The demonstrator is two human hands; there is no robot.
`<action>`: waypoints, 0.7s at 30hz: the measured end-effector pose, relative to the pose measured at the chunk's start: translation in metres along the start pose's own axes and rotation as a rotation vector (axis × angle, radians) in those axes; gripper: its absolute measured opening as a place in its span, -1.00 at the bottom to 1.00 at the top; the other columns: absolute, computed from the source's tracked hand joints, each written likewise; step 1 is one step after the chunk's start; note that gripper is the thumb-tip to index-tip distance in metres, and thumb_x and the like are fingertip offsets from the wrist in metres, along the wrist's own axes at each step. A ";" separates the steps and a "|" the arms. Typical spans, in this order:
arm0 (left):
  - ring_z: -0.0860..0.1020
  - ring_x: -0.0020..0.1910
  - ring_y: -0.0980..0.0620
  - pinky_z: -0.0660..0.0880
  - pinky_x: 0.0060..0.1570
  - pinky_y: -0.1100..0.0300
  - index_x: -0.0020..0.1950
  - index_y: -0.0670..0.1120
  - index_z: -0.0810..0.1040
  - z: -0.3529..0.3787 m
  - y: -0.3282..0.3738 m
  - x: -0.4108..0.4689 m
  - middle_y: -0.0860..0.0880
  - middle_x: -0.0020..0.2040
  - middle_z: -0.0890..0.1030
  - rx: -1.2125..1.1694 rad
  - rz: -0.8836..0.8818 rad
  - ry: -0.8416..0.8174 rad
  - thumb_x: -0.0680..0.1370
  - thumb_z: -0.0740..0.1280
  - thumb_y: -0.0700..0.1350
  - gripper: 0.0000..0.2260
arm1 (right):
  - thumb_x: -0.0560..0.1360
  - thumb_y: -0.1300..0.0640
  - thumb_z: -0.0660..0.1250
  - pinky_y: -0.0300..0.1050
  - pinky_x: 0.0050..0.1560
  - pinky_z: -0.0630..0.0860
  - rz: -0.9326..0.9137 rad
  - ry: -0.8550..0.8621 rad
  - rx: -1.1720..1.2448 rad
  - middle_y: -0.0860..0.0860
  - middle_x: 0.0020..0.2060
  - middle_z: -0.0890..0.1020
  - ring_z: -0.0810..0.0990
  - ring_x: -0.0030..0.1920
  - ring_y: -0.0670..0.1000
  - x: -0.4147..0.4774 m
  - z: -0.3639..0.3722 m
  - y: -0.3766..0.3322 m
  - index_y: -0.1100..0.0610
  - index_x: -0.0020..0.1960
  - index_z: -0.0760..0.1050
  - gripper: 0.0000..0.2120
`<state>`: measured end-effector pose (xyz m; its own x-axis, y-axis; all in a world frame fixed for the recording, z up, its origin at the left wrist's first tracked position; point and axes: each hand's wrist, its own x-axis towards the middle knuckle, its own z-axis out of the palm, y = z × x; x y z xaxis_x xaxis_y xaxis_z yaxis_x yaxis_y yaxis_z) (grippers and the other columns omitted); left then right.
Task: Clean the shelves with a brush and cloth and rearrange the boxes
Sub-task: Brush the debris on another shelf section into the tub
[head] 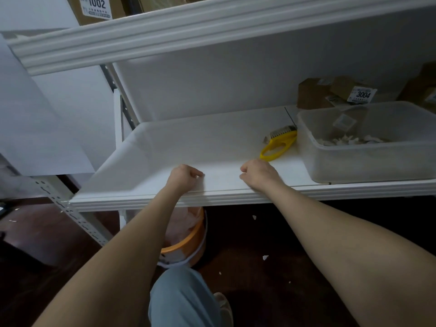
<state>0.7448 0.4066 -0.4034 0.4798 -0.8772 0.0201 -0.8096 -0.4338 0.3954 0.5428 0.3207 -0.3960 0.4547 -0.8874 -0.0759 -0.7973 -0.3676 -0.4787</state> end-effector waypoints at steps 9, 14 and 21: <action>0.51 -0.24 -0.10 0.39 -0.21 0.23 0.10 0.10 0.64 0.020 0.022 -0.002 0.03 -0.39 0.46 0.020 0.118 -0.003 0.54 0.29 0.01 -0.81 | 0.44 0.09 0.31 -0.01 0.14 0.51 -0.016 -0.041 0.059 0.02 0.05 0.60 0.55 0.09 0.14 0.009 0.007 -0.008 0.03 -0.02 0.60 -0.84; 0.58 -0.03 0.00 0.41 -0.11 0.27 0.11 0.13 0.64 0.020 0.027 0.005 0.00 -0.02 0.66 -0.019 0.060 -0.021 0.52 0.33 0.05 -0.80 | 0.43 0.04 0.36 -0.05 0.23 0.45 0.007 -0.056 0.100 -0.03 0.25 0.55 0.52 0.23 0.08 0.015 0.007 -0.007 -0.07 0.25 0.53 -0.61; 0.57 -0.02 0.03 0.40 -0.10 0.29 0.05 0.03 0.68 0.023 0.027 0.007 0.01 -0.01 0.66 -0.067 0.021 0.043 0.48 0.39 -0.03 -0.83 | 0.42 0.04 0.36 -0.03 0.25 0.45 0.016 -0.075 0.133 -0.06 0.25 0.55 0.52 0.23 0.06 0.017 0.006 -0.006 -0.09 0.24 0.53 -0.61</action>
<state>0.7188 0.3842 -0.4133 0.4784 -0.8755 0.0681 -0.7960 -0.3996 0.4546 0.5579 0.3098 -0.3996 0.4743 -0.8680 -0.1472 -0.7473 -0.3086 -0.5885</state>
